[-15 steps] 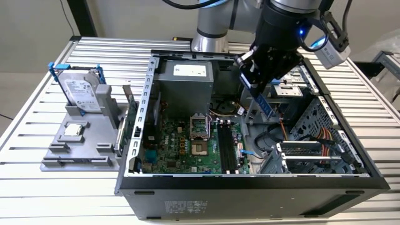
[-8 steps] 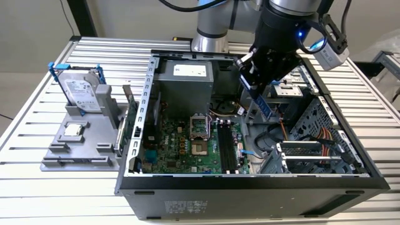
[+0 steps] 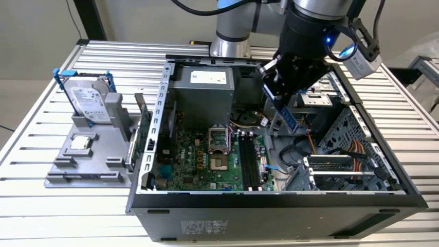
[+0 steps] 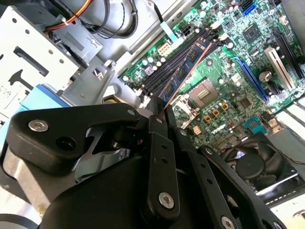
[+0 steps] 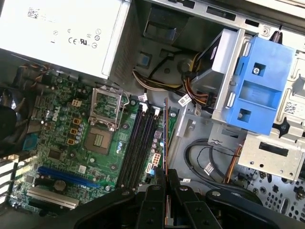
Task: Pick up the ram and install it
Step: 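Insert the ram into the slot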
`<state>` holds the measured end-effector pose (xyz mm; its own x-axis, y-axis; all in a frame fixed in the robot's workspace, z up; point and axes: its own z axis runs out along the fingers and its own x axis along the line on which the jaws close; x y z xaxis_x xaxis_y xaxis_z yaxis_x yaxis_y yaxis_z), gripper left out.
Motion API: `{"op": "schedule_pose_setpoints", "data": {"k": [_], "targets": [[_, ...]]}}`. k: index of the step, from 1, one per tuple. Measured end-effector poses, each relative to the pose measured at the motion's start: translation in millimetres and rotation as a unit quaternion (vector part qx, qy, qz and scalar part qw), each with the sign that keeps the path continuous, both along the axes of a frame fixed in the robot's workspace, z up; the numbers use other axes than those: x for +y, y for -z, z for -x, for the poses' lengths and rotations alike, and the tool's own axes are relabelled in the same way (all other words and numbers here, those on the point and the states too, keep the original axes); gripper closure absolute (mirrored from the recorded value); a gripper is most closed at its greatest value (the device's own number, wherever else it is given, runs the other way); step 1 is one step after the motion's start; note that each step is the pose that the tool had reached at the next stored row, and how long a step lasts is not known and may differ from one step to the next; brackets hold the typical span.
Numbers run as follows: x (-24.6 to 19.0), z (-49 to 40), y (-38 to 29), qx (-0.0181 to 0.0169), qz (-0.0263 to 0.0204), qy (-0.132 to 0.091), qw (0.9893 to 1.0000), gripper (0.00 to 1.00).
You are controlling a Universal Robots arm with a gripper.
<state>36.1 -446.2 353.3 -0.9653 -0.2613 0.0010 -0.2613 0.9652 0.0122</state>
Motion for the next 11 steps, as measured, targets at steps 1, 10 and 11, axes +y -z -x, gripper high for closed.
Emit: {"op": "schedule_pose_setpoints", "data": {"k": [1, 10, 11], "targets": [[0.0, 0.0, 0.4, 0.0, 0.0003, 0.0, 1.0, 1.0], [0.0, 0.0, 3.8, 0.0, 0.0024, 0.0, 1.0, 1.0], [0.0, 0.0, 4.2, 0.0, 0.0027, 0.0, 1.0, 1.0]]}}
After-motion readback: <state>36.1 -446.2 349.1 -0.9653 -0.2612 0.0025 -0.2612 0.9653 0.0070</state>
